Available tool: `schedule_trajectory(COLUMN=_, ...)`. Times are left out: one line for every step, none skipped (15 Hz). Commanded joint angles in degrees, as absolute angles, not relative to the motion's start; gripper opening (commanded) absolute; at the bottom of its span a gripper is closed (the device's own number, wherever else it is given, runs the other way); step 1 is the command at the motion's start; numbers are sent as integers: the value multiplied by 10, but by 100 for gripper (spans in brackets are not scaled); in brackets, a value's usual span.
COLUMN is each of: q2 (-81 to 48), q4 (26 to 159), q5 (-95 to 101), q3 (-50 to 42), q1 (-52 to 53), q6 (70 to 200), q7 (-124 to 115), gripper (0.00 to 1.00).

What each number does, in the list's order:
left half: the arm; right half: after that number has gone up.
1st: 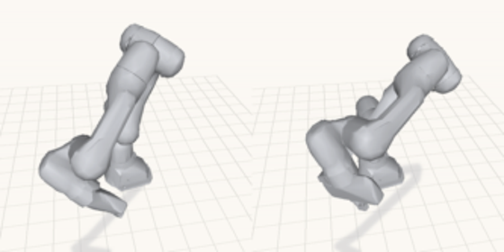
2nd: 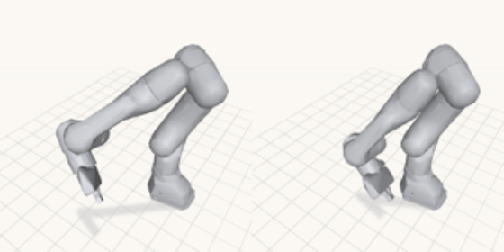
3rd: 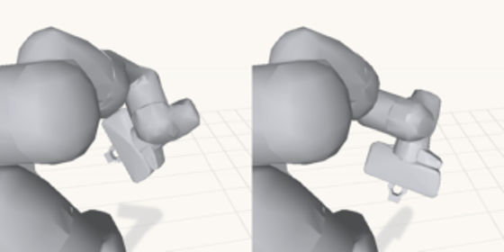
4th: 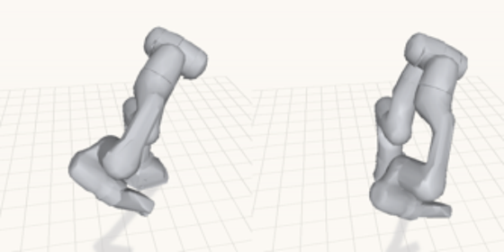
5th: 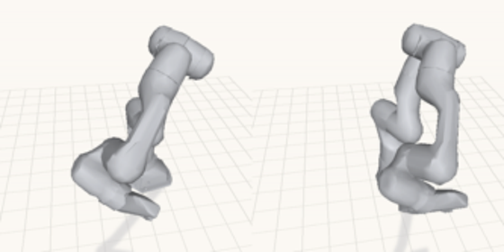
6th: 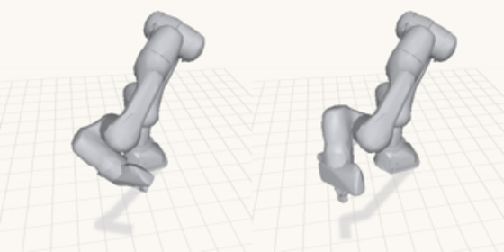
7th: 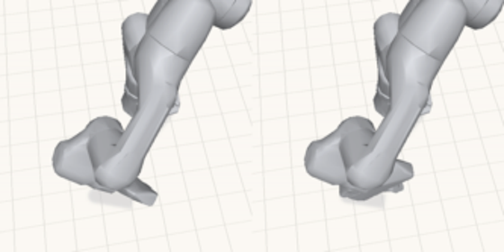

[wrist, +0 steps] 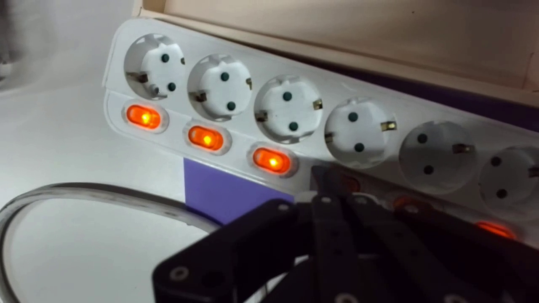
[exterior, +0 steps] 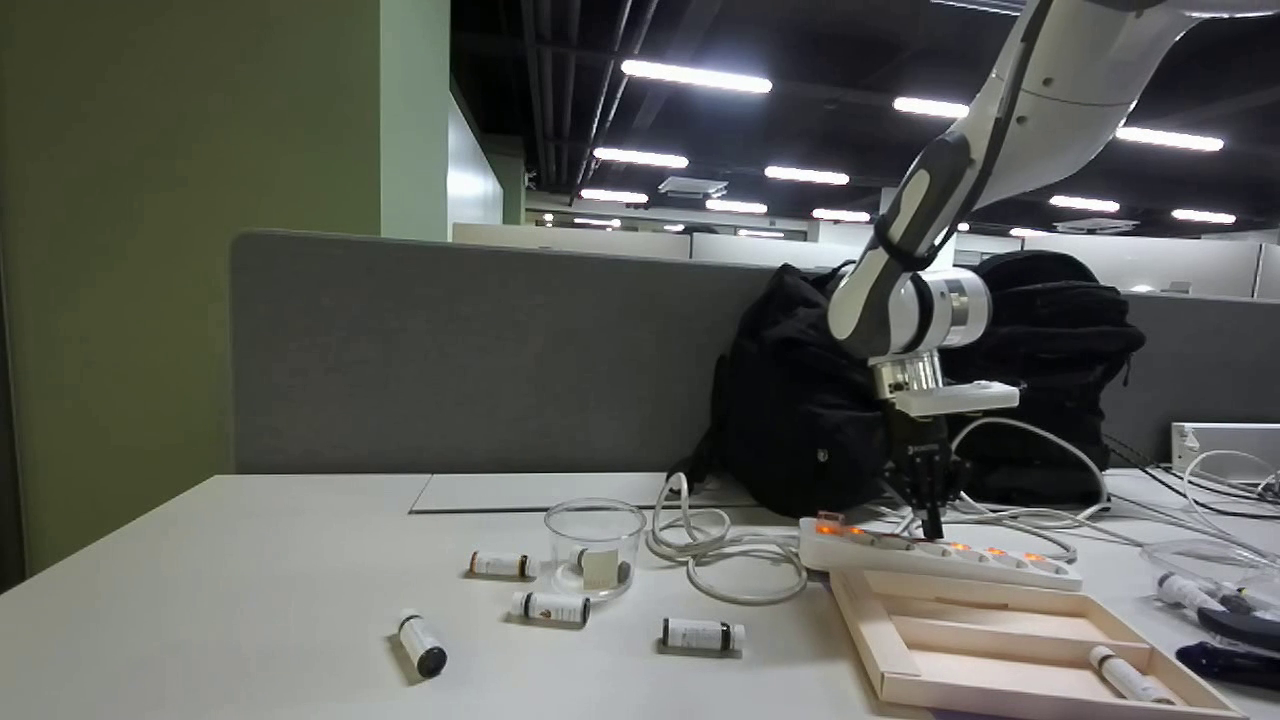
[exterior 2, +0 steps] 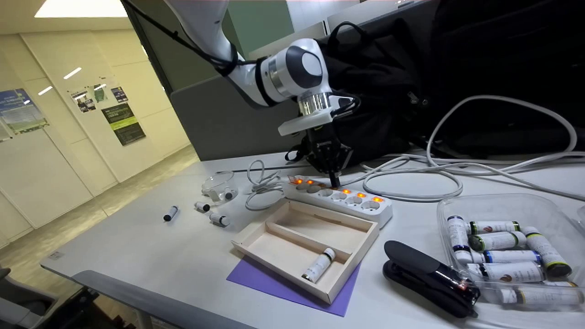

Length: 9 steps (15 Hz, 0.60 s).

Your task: Switch on the fourth switch from the right

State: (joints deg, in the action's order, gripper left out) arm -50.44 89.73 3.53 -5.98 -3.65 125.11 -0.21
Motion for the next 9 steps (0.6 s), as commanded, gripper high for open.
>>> schedule_trajectory(q2=-522, q4=870, q5=40, q3=-63, q1=-33, q6=1230, q7=-23, gripper=0)
schedule_trajectory(q2=-525, q4=868, q5=39, q3=-63, q1=-34, q6=1229, q7=-24, gripper=0)
schedule_trajectory(q2=-528, q4=865, q5=38, q3=-63, q1=-36, q6=1226, q7=-24, gripper=0)
schedule_trajectory(q2=-531, q4=862, q5=37, q3=-63, q1=-38, q6=1219, q7=-23, gripper=0)
schedule_trajectory(q2=-533, q4=859, q5=34, q3=-61, q1=-40, q6=1208, q7=-20, gripper=0)
schedule_trajectory(q2=-536, q4=855, q5=31, q3=-59, q1=-43, q6=1194, q7=-18, gripper=0)
schedule_trajectory(q2=-539, q4=850, q5=29, q3=-59, q1=-45, q6=1185, q7=-17, gripper=0)
schedule_trajectory(q2=-544, q4=845, q5=26, q3=-59, q1=-47, q6=1175, q7=-17, gripper=0)
schedule_trajectory(q2=-548, q4=838, q5=24, q3=-58, q1=-49, q6=1167, q7=-17, gripper=0)
